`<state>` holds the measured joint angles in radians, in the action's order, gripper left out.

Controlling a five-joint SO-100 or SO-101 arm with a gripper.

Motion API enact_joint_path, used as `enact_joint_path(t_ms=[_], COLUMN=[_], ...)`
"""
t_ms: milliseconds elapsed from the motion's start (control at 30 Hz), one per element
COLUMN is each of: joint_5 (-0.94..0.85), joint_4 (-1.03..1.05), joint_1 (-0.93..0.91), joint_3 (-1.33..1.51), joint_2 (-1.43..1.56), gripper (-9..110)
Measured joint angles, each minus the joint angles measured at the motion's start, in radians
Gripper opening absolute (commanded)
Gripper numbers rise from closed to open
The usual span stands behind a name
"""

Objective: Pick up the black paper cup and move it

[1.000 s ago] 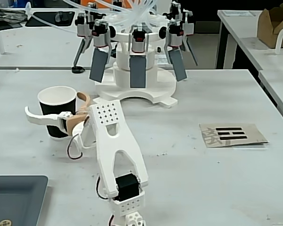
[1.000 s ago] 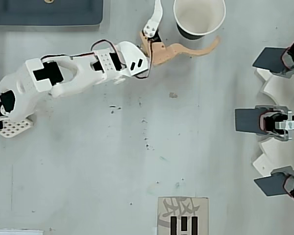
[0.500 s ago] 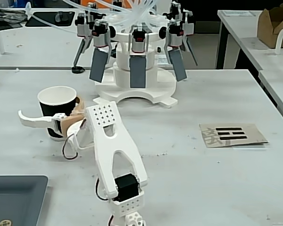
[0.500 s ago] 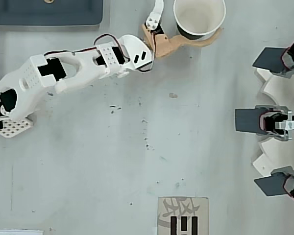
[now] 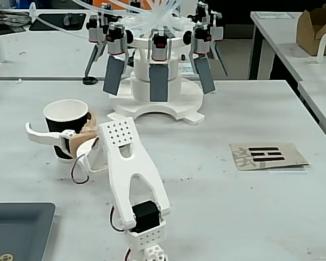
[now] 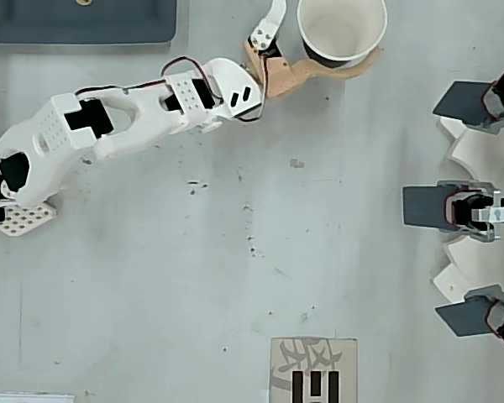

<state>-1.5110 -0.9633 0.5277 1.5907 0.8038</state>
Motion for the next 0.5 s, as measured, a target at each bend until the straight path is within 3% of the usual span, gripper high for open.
enact_joint_path(t_ms=[500], joint_5=[0.017], joint_4=[0.000], joint_1=[0.000], joint_3=[-0.008], joint_2=[-0.011], gripper=[25])
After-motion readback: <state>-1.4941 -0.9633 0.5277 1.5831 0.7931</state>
